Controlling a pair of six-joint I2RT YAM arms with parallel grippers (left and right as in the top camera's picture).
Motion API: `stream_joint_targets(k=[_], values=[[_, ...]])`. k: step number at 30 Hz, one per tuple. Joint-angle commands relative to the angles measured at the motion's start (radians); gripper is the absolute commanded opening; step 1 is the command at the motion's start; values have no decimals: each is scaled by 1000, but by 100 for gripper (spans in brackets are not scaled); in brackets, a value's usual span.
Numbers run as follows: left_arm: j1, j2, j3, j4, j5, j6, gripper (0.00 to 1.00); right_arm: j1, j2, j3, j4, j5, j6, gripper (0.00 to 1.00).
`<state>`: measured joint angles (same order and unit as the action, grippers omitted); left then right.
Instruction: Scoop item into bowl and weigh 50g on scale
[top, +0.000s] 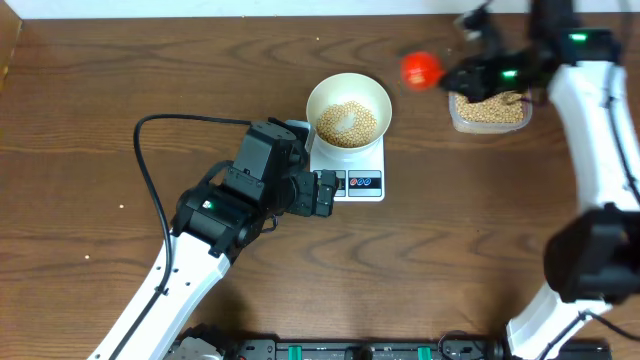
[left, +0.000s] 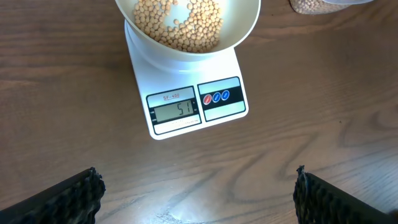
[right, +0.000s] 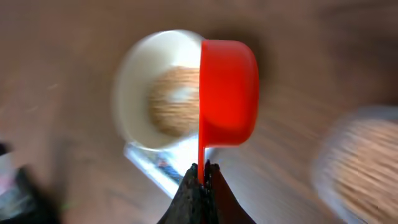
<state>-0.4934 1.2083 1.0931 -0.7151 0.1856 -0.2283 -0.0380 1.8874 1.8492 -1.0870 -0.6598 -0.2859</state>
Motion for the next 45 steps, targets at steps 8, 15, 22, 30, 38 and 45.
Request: stream_joint_targets(k=[8,15,22,30,38,45], values=[[3,2,17,-3,5,10,100,20,-79,-4,-68,670,69,1],[3,2,17,-3,5,10,99,93,-62,-6,-92,926,100,1],[3,2,17,-3,5,10,100,154,-62,-6,-98,1131,140,1],[3,2,17,-4,5,10,99,196,-64,-2,0,866,60,1],[3,2,17,-3,5,10,100,235,-64,23,164,292,-34,1],[3,2,17,-4,5,10,99,312,-32,20,145,156,-143,1]])
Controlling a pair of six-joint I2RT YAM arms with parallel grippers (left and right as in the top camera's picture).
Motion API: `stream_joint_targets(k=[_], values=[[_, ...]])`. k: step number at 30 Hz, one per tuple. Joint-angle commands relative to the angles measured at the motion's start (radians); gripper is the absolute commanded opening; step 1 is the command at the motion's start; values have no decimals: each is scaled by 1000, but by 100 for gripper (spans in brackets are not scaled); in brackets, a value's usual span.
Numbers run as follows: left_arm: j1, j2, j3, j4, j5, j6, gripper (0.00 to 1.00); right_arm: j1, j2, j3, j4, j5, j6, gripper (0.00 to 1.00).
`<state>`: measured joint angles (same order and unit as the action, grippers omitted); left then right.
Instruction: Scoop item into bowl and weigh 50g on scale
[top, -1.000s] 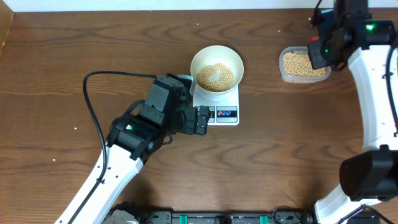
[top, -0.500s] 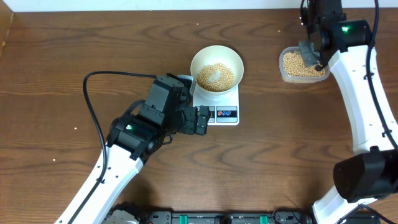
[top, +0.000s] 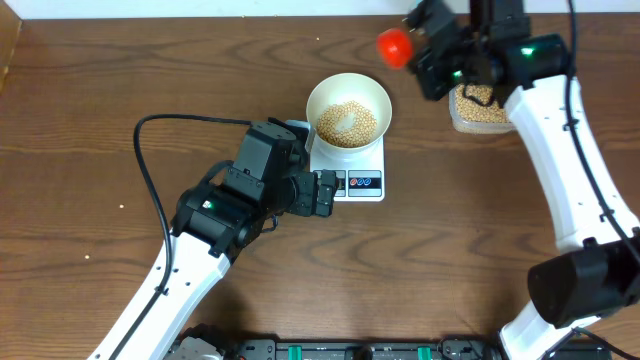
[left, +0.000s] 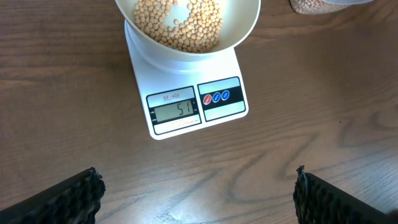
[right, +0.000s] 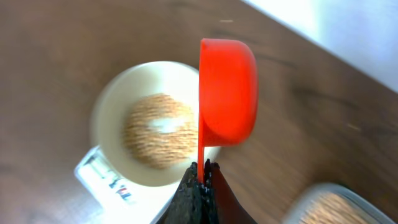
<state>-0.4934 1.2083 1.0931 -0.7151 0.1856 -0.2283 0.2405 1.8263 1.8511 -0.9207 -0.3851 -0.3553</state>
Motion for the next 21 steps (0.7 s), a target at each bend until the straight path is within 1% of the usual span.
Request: stream_joint_targets(k=[1,5,10,16,21], values=[[3,2,17,-3,5,10,100,44,41,17,-35,-114,-74,1],[3,2,17,-3,5,10,100,66,89,17,-89,-116,-87,1],[3,2,17,-3,5,10,100,80,124,17,-117,-138,-88,1],[3,2,17,-3,5,10,100,101,172,14,-106,-134,-99,1],[3,2,17,-3,5,10,100,119,205,9,-83,-86,-99,1]])
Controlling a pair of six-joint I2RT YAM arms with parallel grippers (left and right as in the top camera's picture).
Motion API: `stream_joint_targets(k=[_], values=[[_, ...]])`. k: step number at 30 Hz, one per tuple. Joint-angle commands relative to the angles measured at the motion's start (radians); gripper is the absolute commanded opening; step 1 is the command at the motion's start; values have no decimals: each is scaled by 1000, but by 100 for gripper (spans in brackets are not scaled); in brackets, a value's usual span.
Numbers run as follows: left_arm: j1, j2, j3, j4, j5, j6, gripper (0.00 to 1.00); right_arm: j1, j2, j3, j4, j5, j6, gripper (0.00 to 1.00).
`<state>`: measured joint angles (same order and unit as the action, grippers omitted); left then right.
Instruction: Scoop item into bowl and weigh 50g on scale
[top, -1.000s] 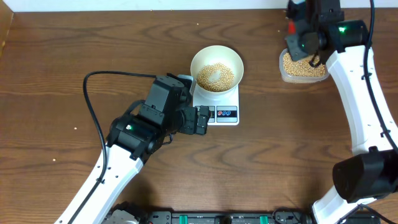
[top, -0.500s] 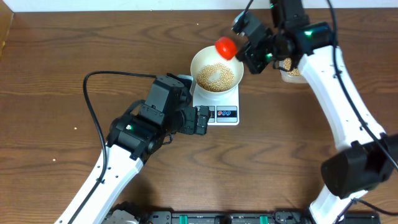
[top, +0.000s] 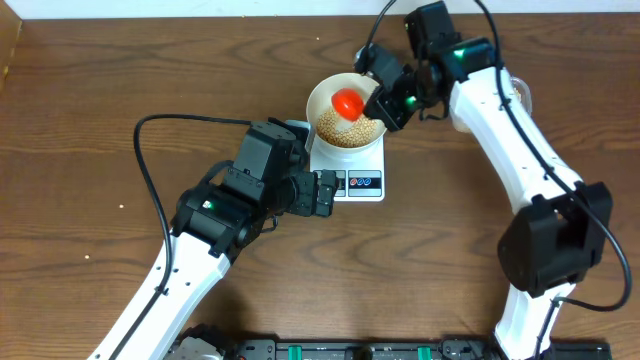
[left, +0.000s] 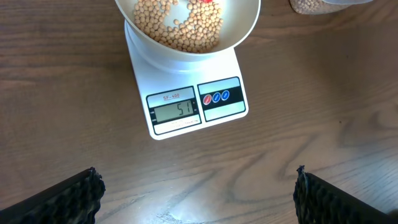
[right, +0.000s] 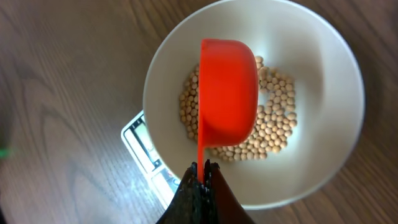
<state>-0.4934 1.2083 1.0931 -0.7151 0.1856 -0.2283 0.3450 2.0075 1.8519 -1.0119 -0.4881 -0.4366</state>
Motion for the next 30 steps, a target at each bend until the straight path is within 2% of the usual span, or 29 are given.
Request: stream_joint_targets(k=[1,12,30], values=[[3,2,17,-3,5,10,100,18,33,8,15,28,-18,1],[3,2,17,-3,5,10,100,61,87,6,58,139,-21,1],[3,2,17,-3,5,10,100,73,120,-5,47,138,-21,1]])
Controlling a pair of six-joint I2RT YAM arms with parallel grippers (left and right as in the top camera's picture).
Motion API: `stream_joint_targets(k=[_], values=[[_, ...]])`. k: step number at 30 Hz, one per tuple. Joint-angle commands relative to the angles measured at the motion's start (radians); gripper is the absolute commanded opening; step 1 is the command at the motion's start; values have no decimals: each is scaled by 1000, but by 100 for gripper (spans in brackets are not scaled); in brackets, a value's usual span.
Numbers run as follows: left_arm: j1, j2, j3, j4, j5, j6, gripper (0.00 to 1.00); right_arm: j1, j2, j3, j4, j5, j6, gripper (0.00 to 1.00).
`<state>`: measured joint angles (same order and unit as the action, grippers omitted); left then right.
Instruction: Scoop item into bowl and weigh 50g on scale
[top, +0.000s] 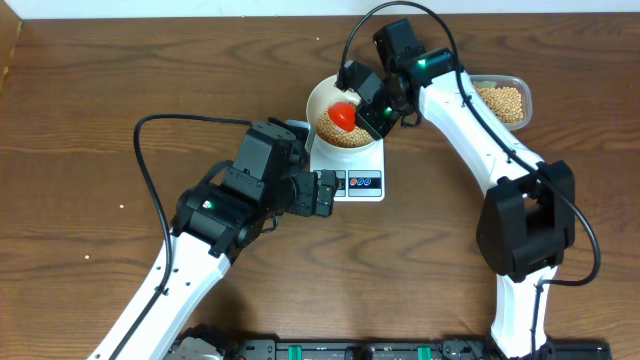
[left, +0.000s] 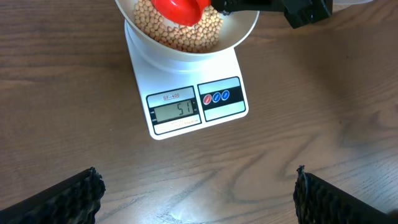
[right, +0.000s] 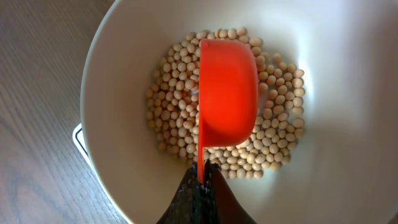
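A cream bowl (top: 322, 92) of soybeans (right: 273, 134) sits on the white scale (left: 186, 106), whose display reads 51. My right gripper (right: 200, 169) is shut on the handle of a red scoop (right: 227, 93), which hangs low inside the bowl just above the beans; the same red scoop (top: 342, 115) shows in the overhead view. My left gripper (left: 196, 193) is open over bare table in front of the scale, holding nothing.
A clear tub of soybeans (top: 503, 101) stands at the back right, beside the right arm. A black cable (top: 150, 170) loops over the table left of the left arm. The table's far edge runs just behind the bowl.
My right gripper has come lower and a little left with the red scoop, now down inside the bowl close to the beans. The left arm and the reading of 51 are unchanged.
My right gripper held the red scoop near the bean tub, right of the bowl. Then it was behind the bowl near the far edge, then over the bowl, and now low inside it. The scale read 51 throughout; the left arm stayed put.
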<state>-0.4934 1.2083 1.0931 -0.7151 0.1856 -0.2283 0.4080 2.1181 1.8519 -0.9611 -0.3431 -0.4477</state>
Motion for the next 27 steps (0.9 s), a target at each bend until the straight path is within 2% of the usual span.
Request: stream_joint_targets(k=[1,20,27], values=[[3,2,17,-4,5,10,100,12,10,-6,-5,-6,-10,1],[3,2,17,-3,5,10,100,29,10,-8,-77,-8,-10,1],[3,2,17,-3,5,10,100,29,10,-8,-91,-98,-11,1]])
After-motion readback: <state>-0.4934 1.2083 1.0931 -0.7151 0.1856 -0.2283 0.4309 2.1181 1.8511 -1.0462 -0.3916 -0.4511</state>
